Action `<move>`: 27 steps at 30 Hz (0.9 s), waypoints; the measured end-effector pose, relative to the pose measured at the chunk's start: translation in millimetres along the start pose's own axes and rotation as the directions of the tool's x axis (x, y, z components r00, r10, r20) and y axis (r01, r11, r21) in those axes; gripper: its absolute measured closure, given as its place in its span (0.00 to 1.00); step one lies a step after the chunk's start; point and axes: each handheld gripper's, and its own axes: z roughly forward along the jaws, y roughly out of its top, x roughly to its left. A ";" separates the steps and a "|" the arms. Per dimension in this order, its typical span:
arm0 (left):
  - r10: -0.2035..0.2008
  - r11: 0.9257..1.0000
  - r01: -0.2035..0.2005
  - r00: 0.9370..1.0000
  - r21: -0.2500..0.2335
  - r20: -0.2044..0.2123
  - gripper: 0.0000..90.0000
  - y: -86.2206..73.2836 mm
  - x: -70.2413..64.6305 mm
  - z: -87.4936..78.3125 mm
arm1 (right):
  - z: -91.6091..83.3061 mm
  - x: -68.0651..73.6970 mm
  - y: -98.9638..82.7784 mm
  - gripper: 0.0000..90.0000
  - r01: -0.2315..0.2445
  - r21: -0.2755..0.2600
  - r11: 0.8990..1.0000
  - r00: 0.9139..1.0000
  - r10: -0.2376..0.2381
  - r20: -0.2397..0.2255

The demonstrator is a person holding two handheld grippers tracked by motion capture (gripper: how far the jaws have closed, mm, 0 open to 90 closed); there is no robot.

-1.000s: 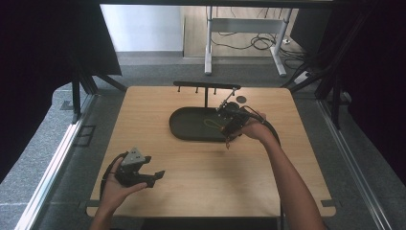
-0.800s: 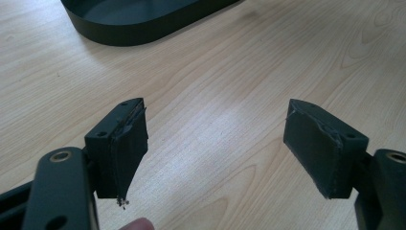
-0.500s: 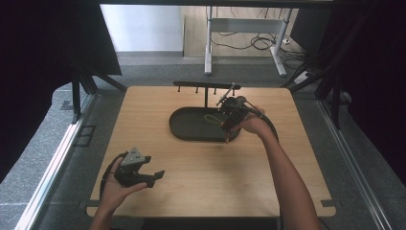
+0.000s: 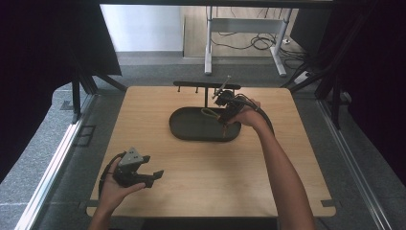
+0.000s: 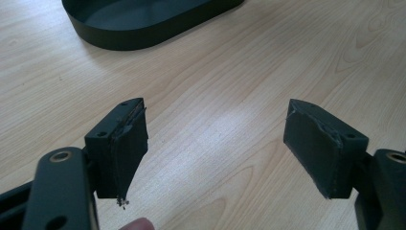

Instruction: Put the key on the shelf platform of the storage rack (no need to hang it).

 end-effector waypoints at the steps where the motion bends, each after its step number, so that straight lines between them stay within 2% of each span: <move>1: 0.000 1.000 0.000 1.000 -0.001 0.002 0.26 0.0 -0.1 0.2 | 1.5 -2.8 2.3 0.74 -0.004 -0.012 1.000 1.000 0.004 -0.008; 16: -0.007 1.000 0.007 1.000 0.006 0.014 0.26 -2.2 0.7 3.4 | 17.5 -13.8 16.6 0.74 -0.005 -0.009 1.000 1.000 0.006 0.023; 27: -0.003 1.000 0.003 1.000 0.005 0.011 0.26 -1.6 -0.3 2.2 | 35.8 -16.6 11.7 0.74 -0.015 -0.013 1.000 1.000 0.016 0.022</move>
